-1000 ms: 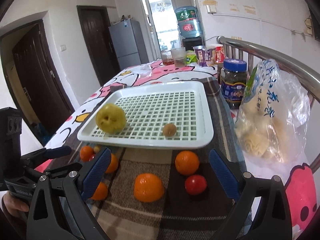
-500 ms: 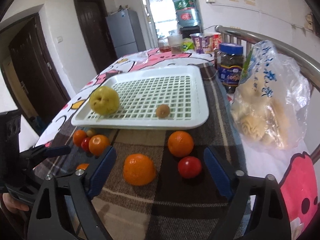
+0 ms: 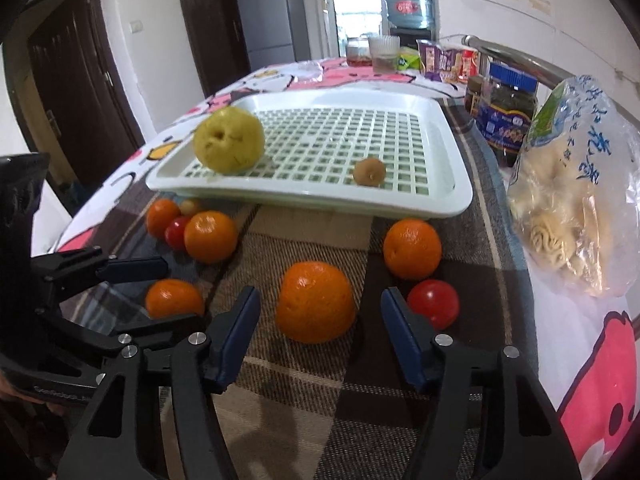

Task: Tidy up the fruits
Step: 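Withdraw both tools from the tray toward the remaining oranges, then grasp a mandarin orange with the right gripper while the left grasps another orange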

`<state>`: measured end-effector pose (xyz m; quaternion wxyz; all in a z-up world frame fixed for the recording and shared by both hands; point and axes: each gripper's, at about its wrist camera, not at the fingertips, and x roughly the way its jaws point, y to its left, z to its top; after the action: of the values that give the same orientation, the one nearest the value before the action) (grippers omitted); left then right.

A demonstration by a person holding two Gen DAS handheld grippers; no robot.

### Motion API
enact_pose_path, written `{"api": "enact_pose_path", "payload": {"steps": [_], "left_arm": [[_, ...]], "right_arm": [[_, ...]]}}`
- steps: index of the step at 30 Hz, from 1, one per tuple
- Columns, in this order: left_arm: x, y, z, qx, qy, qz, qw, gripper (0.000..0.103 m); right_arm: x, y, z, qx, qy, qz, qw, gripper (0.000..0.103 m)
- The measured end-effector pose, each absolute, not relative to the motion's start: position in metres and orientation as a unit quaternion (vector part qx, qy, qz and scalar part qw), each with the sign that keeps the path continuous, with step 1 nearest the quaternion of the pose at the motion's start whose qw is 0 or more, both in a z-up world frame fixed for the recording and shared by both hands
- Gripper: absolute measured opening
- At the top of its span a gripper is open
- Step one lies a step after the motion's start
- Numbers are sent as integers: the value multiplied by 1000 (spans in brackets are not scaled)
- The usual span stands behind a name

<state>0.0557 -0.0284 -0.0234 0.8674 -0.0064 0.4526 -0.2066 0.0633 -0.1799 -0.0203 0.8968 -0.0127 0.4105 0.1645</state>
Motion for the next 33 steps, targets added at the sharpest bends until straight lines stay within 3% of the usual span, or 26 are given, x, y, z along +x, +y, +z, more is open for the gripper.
{"api": "enact_pose_path", "payload": {"steps": [3, 16, 19, 33], "left_arm": [[56, -29, -24, -4, 450, -205, 869, 72], [54, -33, -25, 10, 447, -198, 872, 66], [53, -31, -24, -1, 446, -210, 870, 41], [58, 9, 0, -73, 406, -211, 886, 41]], "right_arm": [[66, -180, -26, -12, 421, 163, 892, 50], [70, -180, -32, 3, 430, 167, 887, 43], [70, -180, -31, 2, 430, 166, 887, 41], [65, -185, -19, 25, 404, 178, 897, 40]]}}
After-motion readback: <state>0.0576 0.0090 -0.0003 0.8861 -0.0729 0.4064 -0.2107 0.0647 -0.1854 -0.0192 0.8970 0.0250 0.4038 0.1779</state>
